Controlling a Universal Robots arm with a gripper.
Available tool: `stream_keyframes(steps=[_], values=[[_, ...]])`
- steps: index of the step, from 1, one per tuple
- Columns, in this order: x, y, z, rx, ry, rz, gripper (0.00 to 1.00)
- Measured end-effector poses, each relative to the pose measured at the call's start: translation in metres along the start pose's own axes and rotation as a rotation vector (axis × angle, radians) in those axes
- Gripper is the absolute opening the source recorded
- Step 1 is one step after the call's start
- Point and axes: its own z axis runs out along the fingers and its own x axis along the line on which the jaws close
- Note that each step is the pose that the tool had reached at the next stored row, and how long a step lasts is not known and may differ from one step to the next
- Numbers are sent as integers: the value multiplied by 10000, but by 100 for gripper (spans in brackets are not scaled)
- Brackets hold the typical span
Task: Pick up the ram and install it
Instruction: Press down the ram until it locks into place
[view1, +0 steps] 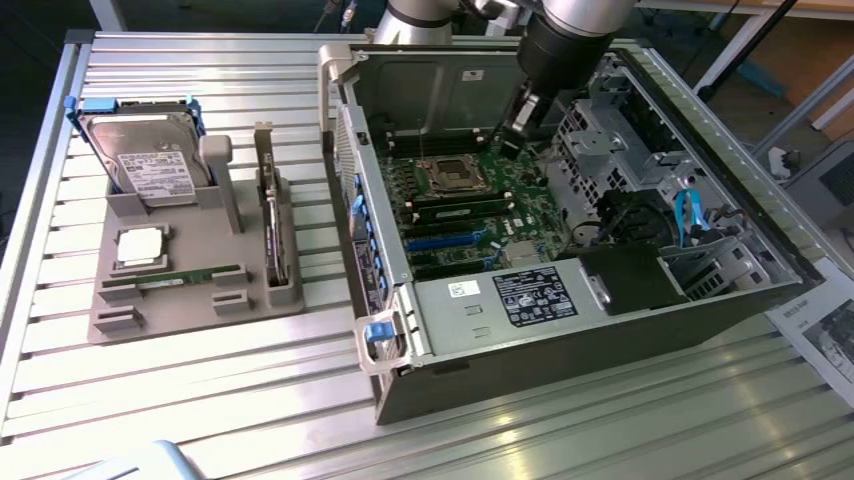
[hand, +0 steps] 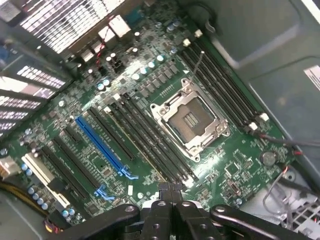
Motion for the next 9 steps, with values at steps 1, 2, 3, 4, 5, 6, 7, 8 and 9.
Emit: stream_keyframes(steps=[1,2,3,4,5,6,7,8,9], values=[[0,0,0,11,-6,191,10],[0,0,0,25,-14,446,10],[0,0,0,34,-19,610,10],[0,0,0,45,-26,806,10],[0,0,0,55,-31,984,10],[0,0,0,66,-37,1176,10],[0,0,0,76,-43,1354,10],[0,0,1,91,-53,1642,10],[0,0,1,113,-65,2035,10]])
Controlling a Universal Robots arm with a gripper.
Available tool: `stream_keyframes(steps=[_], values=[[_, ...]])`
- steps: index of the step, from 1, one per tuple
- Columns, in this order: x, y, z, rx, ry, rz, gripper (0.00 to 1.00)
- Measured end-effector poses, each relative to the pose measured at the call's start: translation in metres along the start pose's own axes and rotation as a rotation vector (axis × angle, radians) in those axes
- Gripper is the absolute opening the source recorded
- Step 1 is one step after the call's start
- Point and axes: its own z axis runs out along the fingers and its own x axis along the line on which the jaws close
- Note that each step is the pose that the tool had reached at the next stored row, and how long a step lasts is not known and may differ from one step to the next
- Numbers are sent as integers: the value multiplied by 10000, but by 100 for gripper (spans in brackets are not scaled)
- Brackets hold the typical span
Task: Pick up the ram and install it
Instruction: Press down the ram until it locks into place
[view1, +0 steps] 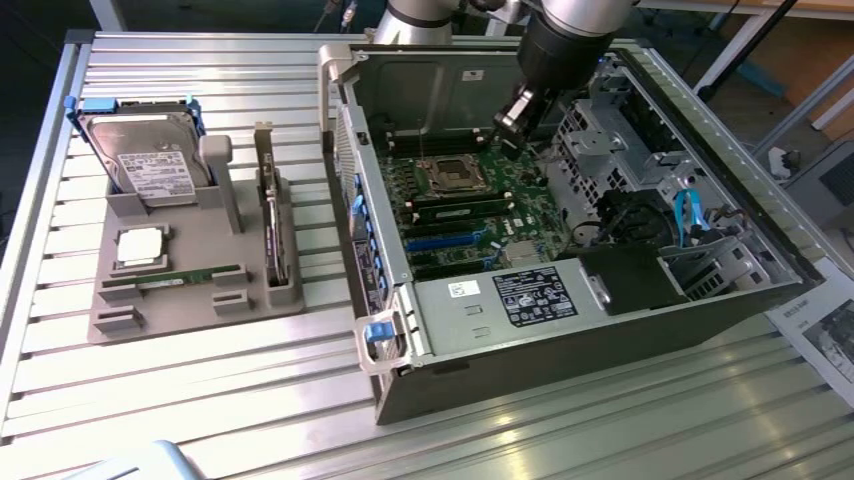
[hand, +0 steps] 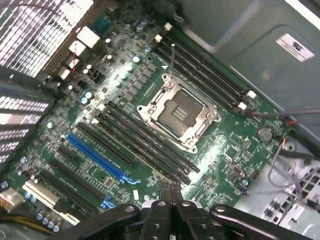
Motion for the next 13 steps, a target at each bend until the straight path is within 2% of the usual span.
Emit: stream_keyframes(steps=[2,5,13], values=[[0,0,1,42,-25,735,10],[0,0,2,91,-48,1468,10],[0,0,4,222,-94,3081,10]])
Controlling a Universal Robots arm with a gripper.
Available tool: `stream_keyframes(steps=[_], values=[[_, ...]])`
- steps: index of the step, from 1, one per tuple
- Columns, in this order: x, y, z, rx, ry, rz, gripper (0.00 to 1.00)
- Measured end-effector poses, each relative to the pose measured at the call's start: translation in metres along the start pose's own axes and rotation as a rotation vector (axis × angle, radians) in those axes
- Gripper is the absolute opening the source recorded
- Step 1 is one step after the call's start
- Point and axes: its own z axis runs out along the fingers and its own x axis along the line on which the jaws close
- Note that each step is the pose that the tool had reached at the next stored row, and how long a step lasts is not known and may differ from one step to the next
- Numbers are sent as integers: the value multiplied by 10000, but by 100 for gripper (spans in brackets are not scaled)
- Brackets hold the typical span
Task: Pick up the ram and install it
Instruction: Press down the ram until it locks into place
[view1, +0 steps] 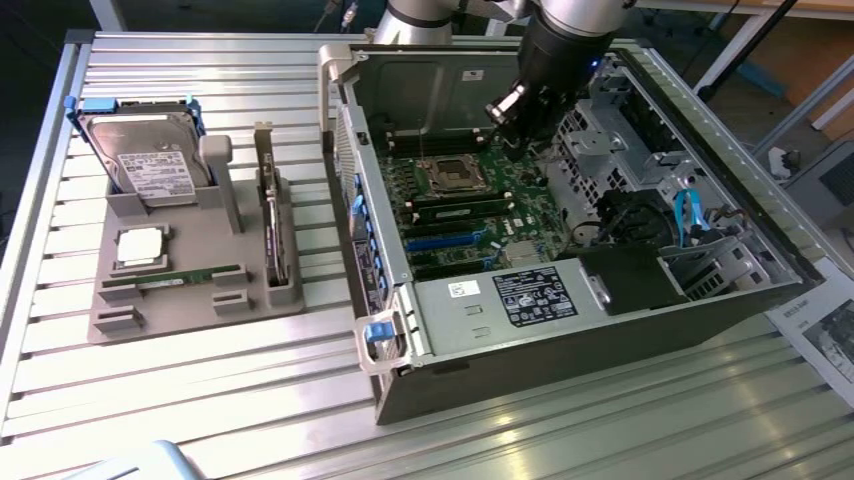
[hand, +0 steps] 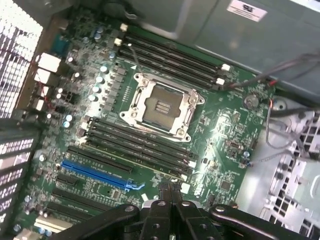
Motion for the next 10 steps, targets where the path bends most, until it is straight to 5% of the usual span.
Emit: stream_keyframes(steps=[8,10], values=[[0,0,3,246,-60,2374,10],[0,0,2,263,-60,2475,10]])
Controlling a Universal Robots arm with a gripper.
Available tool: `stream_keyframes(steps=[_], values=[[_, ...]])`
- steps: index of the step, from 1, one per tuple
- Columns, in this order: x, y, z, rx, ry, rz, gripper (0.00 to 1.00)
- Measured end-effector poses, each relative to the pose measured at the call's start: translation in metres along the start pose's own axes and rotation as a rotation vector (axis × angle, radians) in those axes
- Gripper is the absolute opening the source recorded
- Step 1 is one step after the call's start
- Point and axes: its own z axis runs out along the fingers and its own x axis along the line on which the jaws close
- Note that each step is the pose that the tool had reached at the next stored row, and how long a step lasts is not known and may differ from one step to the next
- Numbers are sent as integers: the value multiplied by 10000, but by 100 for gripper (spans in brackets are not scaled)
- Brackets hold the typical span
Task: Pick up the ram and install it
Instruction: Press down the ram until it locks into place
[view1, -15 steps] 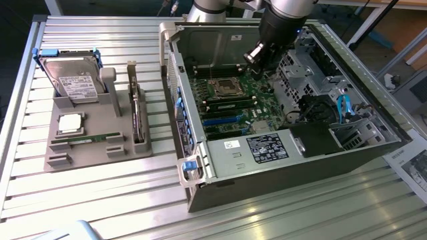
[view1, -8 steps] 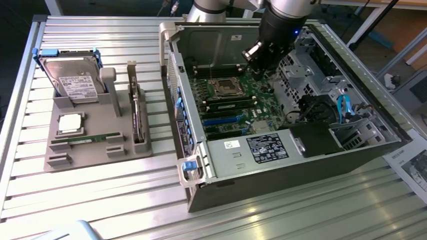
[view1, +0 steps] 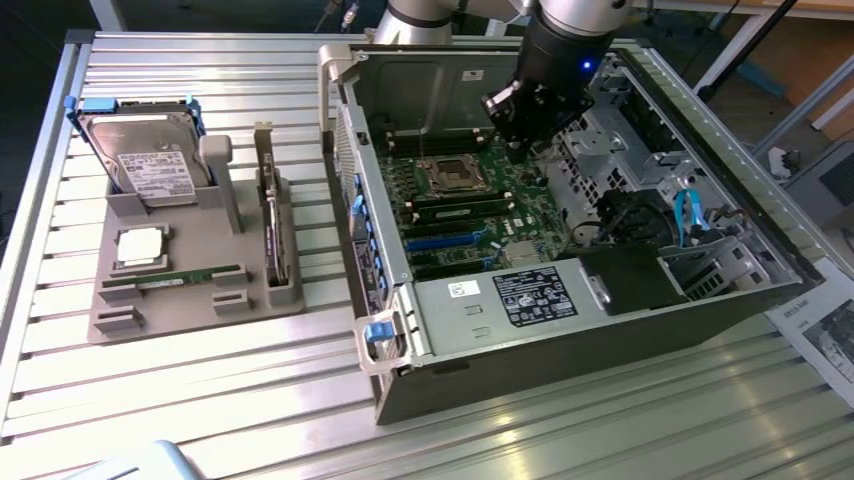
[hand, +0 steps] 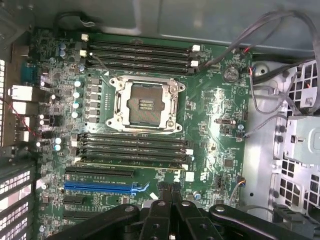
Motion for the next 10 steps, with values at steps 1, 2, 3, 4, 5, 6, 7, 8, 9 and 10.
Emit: stream_keyframes(steps=[1,2,3,4,5,6,7,8,9,10], values=[[0,0,0,0,0,0,10],[0,0,0,0,12,3,10],[0,1,0,-7,93,4,10],[0,1,0,-17,235,5,10],[0,0,0,-25,344,7,10],[0,0,-1,-27,390,8,10],[0,0,-1,-27,392,9,10],[0,0,0,-29,392,8,10],[2,0,0,-30,394,7,10],[8,1,1,-33,396,7,10]])
